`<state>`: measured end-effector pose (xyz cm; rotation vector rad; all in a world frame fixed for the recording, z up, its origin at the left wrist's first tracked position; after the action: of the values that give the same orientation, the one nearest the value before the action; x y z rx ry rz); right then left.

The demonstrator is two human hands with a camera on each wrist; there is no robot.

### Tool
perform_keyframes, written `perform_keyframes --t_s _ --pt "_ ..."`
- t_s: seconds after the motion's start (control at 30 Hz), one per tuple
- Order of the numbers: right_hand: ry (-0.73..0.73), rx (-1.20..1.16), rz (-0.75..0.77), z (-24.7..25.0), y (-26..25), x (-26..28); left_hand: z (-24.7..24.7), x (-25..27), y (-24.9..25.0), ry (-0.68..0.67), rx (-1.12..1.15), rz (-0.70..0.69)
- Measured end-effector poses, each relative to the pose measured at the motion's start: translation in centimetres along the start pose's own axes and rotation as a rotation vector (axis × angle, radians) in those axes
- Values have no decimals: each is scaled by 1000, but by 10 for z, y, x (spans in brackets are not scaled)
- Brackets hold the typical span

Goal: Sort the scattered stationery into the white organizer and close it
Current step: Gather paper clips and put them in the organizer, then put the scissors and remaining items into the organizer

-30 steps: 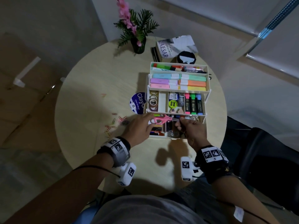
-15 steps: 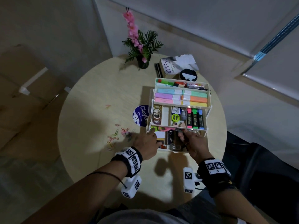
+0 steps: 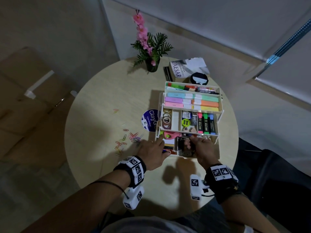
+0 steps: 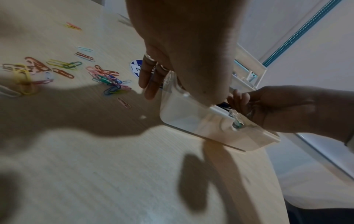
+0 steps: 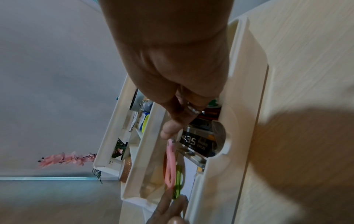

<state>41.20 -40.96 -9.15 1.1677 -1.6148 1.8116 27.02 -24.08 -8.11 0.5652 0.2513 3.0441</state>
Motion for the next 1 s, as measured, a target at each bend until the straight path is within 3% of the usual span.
perform_keyframes --t_s 0.17,0.3,0.43,0.6,0.83,1.0 --pt "56 79 44 15 -4 13 14 8 6 20 51 -55" --pt "63 276 109 35 -22 43 46 18 10 102 117 -144" --pt "40 425 227 39 -69 75 96 24 -3 303 197 -6" --pt "50 236 380 20 -149 58 154 4 -19 463 317 91" --pt "116 150 323 -1 -183 3 152 -4 -33 345 281 128" --pt "350 431 541 8 -183 4 116 13 -54 284 325 144"
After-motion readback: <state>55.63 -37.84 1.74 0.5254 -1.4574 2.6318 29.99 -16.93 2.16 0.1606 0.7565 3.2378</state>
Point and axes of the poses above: each hand's wrist, its own x-axis away from the middle knuckle, its own z-axis out of the back of the hand, y = z × x, the point moved 5 cm from there along -x, towards the middle knuckle, and after that the axes turned 12 degrees about -z, right-handed, at the moved point
